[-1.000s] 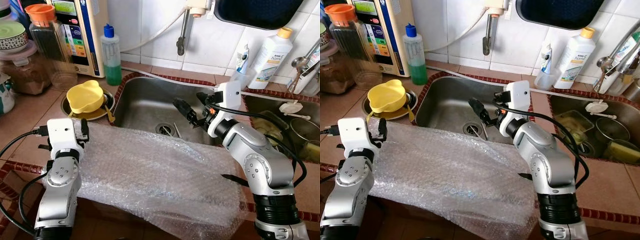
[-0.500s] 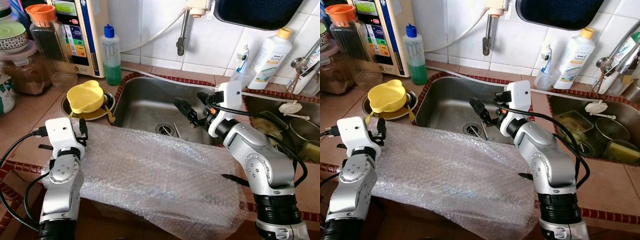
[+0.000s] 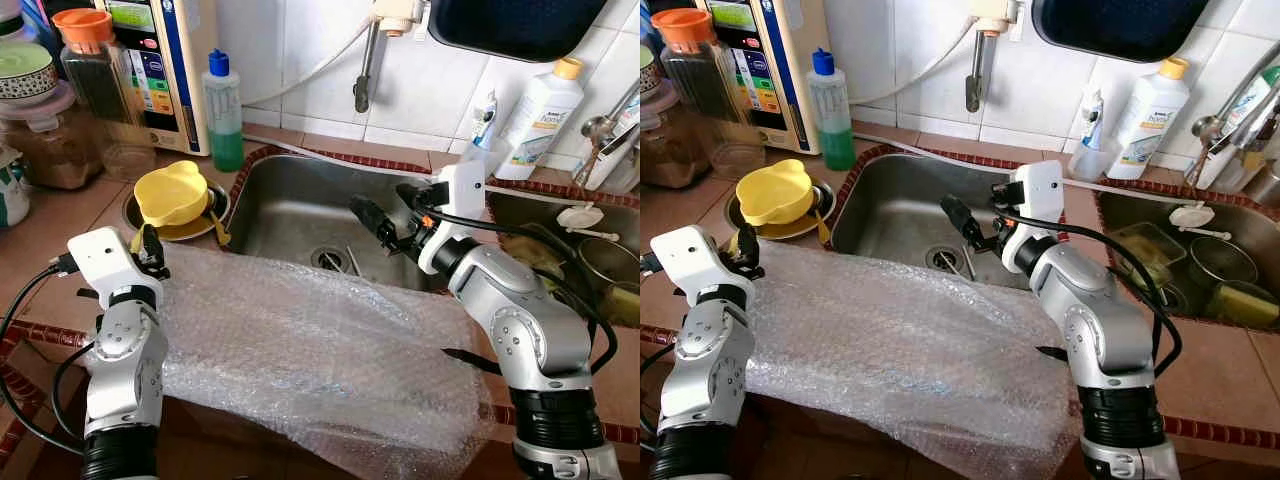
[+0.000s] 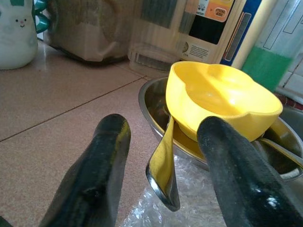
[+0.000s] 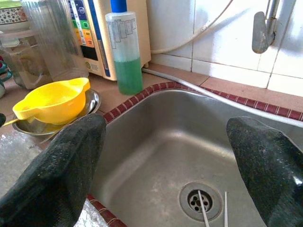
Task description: Kitchen organization
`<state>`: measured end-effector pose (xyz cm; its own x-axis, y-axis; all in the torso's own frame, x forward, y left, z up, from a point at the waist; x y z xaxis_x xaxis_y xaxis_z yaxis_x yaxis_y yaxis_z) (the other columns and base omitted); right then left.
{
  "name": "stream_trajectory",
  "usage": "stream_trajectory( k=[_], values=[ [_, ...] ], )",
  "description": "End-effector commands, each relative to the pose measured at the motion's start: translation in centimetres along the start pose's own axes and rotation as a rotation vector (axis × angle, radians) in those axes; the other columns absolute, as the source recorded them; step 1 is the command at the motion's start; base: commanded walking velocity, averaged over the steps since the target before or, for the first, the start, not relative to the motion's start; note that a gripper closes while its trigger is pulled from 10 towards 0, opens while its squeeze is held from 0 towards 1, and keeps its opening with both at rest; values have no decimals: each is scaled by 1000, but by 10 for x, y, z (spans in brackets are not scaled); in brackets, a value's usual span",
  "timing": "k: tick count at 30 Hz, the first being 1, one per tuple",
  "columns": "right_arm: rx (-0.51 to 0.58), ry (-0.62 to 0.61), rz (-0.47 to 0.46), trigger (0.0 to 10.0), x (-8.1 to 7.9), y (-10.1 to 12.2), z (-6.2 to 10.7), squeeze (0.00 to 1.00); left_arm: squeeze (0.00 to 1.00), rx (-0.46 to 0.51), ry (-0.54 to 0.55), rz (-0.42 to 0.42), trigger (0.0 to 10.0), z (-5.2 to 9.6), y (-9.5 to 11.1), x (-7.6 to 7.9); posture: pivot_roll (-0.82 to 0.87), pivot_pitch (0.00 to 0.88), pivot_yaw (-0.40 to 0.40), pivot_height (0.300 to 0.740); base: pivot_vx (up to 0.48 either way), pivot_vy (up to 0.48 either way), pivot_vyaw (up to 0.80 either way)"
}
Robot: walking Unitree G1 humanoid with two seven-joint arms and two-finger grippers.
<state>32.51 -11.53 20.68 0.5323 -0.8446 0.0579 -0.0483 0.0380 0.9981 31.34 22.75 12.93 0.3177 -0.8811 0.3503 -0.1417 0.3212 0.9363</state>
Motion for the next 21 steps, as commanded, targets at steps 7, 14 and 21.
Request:
stream_trajectory(
  k=[7,14,21],
  values=[
    [15,-27,11,10000,7,6,2,0,0,-8,-3,44,0,-1,-3,4,58,14,-76,740,0,0,0],
    [18,-27,13,10000,8,7,1,0,0,-16,12,72,0,-2,-4,2,56,9,-76,740,0,0,0],
    [18,-24,13,10000,7,7,2,0,0,-6,22,87,0,-3,-2,3,51,12,-78,740,0,0,0]
  ],
)
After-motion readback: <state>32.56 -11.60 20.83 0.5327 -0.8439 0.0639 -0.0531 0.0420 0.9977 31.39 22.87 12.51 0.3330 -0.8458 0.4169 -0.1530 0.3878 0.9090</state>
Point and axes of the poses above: a point about 5 cm out from each wrist's last joint towards the gripper, its own z axis pointing back from the gripper into the wrist, its own y axis along the axis of the wrist's last joint, x = y × z, the point moved 1 cm from there along -z, pointing out of the wrist towards the gripper, and after that the axes turned 11 degrees about z, right-handed, at the moved point
